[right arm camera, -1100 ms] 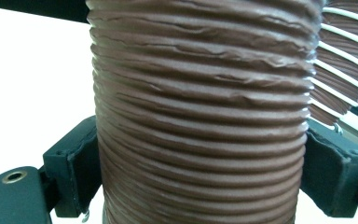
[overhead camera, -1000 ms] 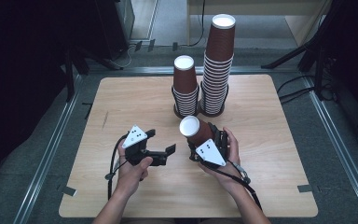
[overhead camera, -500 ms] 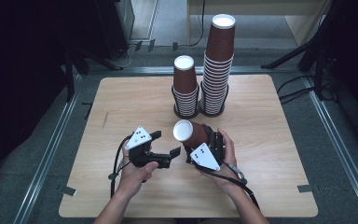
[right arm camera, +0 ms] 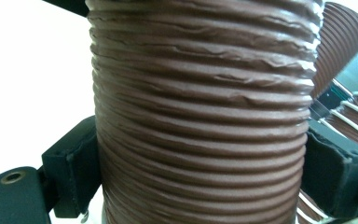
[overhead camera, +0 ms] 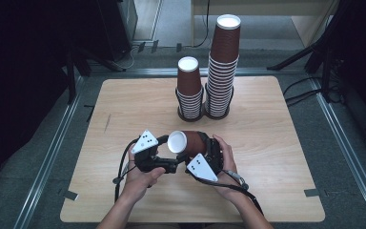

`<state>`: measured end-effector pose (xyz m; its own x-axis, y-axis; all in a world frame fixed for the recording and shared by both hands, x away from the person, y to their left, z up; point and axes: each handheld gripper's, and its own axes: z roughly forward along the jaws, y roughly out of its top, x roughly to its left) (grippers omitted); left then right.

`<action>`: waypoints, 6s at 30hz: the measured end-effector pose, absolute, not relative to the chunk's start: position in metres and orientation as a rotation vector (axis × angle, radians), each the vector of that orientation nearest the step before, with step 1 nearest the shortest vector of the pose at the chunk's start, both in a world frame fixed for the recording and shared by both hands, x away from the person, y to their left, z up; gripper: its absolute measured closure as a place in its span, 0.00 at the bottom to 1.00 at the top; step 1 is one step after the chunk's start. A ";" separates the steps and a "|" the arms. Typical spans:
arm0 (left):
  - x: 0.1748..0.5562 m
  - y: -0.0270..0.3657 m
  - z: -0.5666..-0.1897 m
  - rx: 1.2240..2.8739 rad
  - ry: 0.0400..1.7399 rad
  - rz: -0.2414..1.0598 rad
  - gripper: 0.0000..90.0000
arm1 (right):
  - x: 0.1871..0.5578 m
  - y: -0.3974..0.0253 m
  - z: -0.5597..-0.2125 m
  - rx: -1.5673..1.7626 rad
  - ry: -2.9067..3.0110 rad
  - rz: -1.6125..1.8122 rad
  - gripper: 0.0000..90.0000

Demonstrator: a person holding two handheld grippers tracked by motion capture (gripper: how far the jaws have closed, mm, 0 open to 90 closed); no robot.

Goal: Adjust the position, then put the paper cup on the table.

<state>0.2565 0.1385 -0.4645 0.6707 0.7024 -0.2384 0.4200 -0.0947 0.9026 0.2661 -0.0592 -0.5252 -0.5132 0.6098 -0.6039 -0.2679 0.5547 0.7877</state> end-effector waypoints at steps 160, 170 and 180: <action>0.268 0.184 -0.477 1.542 0.990 0.321 0.00 | 0.302 -0.076 -0.508 2.093 1.054 2.095 0.10; 0.270 0.188 -0.485 1.560 1.018 0.323 0.00 | 0.299 -0.077 -0.497 1.753 1.275 1.911 0.10; 0.270 0.198 -0.491 1.543 1.056 0.342 0.00 | 0.296 -0.070 -0.491 1.445 1.423 1.727 0.10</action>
<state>0.2705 0.1985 -0.4906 0.5483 0.7676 -0.3319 0.4268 0.0845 0.9004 0.2957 -0.0700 -0.4913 -0.3325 0.8451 0.4186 0.2493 -0.3493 0.9032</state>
